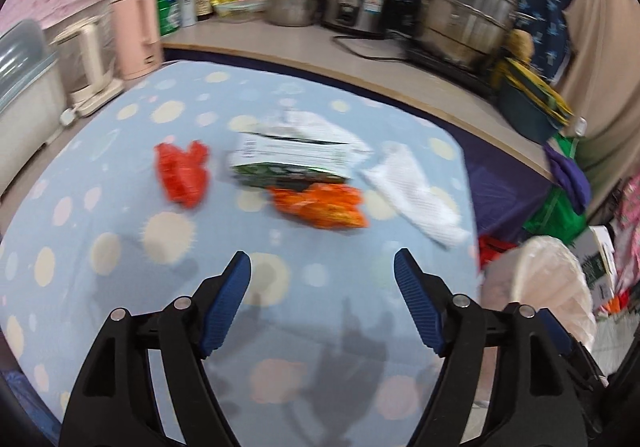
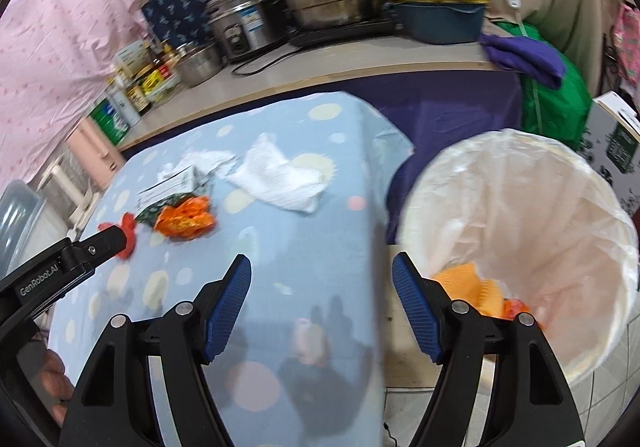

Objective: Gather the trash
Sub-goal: 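Grasp the red plastic bag with the left tool while the right tool grasps the orange snack wrapper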

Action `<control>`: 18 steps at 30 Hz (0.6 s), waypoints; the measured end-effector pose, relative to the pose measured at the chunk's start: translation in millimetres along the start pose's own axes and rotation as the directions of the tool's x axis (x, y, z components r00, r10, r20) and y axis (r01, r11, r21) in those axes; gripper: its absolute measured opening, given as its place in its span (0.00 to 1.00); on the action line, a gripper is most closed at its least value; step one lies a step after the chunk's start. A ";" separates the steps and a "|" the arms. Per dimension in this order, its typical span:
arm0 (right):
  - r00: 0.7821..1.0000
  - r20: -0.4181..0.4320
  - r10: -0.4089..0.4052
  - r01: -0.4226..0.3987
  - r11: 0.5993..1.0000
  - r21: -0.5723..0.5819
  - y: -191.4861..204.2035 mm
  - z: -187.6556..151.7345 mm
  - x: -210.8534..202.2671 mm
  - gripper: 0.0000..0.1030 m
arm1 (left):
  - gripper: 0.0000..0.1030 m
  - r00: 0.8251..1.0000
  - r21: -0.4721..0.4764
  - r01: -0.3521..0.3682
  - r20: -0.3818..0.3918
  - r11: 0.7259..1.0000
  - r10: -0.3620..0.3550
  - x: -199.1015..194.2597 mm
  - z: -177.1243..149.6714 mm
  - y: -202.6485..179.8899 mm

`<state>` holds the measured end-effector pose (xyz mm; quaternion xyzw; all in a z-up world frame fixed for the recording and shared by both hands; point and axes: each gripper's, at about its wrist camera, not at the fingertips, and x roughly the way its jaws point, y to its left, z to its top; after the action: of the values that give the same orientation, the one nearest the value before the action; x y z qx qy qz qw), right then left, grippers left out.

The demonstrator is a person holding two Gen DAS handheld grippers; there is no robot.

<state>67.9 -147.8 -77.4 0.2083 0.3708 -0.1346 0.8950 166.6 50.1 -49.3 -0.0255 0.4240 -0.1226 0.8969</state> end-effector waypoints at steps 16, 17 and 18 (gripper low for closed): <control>0.992 -0.093 0.087 -0.099 0.985 -0.139 113.4 18.0 86.0 0.68 | 0.75 0.993 -0.163 -0.116 -0.022 0.980 0.113 43.6 28.4 119.8; 0.992 -0.097 0.086 -0.100 0.984 -0.145 116.9 19.1 90.4 0.68 | 0.76 0.994 -0.164 -0.113 -0.021 0.980 0.111 47.3 31.2 122.6; 0.991 -0.101 0.086 -0.101 0.983 -0.151 120.7 20.1 94.8 0.68 | 0.76 0.993 -0.165 -0.114 -0.023 0.980 0.112 51.5 34.2 125.2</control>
<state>193.1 -59.7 -99.8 0.1612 0.4116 -0.0532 0.8954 249.2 157.0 -85.0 -0.0754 0.4397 -0.0358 0.8943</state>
